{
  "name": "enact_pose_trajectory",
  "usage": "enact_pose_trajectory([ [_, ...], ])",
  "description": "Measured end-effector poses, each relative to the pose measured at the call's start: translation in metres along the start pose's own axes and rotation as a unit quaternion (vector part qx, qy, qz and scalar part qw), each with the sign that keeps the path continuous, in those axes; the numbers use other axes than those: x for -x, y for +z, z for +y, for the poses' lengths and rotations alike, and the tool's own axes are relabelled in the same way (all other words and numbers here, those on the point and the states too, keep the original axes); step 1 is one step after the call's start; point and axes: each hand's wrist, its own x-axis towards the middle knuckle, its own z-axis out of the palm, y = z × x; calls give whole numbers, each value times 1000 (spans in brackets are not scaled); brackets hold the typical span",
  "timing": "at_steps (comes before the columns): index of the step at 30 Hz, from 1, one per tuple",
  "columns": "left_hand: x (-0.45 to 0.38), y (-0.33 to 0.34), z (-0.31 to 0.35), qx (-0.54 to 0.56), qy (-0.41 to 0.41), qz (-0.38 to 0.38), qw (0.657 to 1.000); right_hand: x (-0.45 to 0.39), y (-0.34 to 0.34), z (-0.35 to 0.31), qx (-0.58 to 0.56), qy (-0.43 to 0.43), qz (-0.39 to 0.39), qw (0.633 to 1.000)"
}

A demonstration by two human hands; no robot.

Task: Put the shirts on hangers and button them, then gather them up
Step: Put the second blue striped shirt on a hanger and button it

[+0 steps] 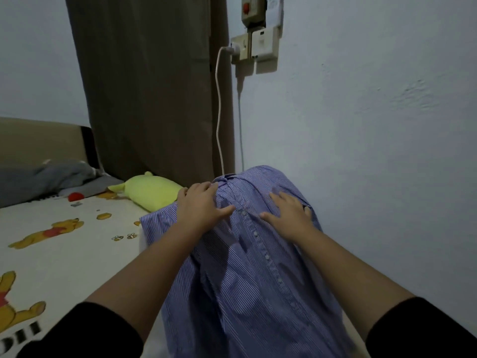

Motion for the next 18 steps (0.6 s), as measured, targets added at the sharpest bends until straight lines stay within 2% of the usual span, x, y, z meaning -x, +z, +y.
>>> enact_pose_trajectory([
  [11,37,-13,100,86,116,-74,987,95,-53,69,53,67,48,995],
  [18,58,-26,186,142,207,-49,967,170,-107,111,68,140,91,984],
])
